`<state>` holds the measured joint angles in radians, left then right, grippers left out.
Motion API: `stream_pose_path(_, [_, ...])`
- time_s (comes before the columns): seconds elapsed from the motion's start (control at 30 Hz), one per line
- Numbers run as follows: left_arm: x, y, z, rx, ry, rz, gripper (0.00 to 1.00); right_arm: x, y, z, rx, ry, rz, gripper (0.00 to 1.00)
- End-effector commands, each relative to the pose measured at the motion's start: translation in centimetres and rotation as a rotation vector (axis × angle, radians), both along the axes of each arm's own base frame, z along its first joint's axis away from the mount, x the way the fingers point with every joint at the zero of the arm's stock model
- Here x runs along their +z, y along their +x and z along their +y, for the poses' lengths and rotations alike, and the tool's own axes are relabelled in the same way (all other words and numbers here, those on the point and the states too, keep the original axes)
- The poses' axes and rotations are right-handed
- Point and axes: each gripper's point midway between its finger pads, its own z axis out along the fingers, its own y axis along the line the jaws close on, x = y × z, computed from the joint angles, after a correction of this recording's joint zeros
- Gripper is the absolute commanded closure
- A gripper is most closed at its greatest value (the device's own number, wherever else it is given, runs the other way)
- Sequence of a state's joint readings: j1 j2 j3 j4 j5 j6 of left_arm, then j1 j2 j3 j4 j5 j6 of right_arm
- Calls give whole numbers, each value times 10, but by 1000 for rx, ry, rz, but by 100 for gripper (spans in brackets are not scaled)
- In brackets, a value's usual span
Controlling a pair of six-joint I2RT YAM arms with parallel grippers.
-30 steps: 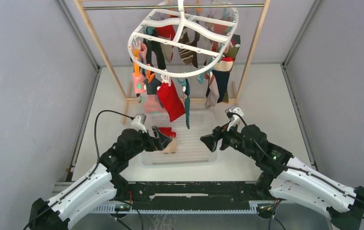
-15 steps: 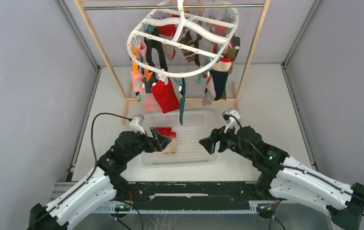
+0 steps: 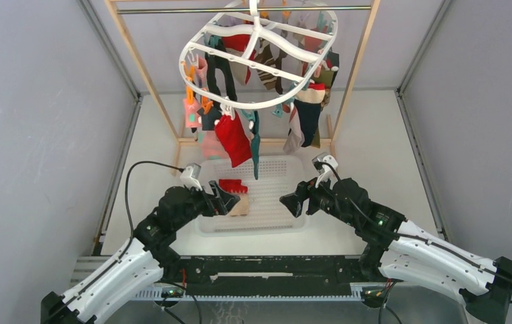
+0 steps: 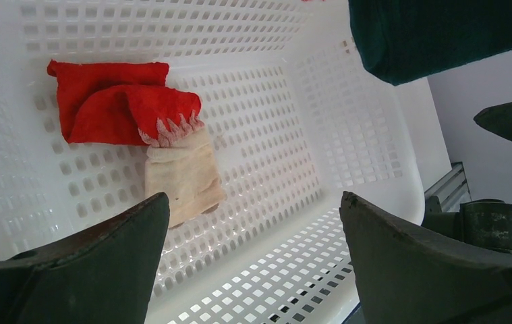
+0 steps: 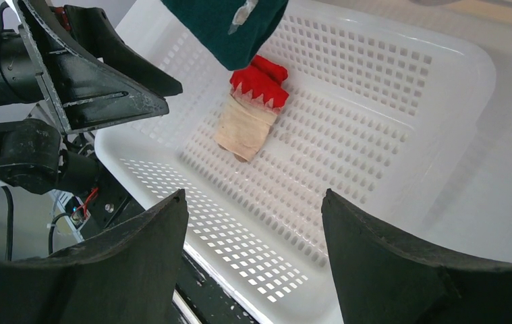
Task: Remove the socks clipped to the hanger
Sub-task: Remove the sock from the hanger.
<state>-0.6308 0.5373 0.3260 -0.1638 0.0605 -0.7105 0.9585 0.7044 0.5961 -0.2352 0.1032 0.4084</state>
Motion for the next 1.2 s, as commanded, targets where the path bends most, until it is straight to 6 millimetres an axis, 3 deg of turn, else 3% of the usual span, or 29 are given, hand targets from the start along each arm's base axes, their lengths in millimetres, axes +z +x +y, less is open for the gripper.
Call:
stream_pose_path(0.0, [10, -3, -3, -19, -22, -14, 0, 15, 2, 5, -4, 52, -30, 21])
stream_pose_path(0.27, [16, -4, -3, -24, -25, -25, 0, 20, 8, -4, -46, 35, -64, 20])
stream_pose_path(0.57, [22, -4, -2, -25, -20, -35, 0, 45, 47, -53, -222, 54, -103, 20])
stream_pose_path(0.73, [25, -4, 0, -19, -21, -45, 0, 56, 63, -71, -256, 88, -105, 20])
stream_pose_path(0.87, [28, -5, 0, -21, -26, -51, 0, 68, 64, -66, -203, 118, -136, 22])
stream_pose_path(1.17, [31, -5, 0, -18, -33, -58, 0, 101, 55, -32, -43, 178, -220, 26])
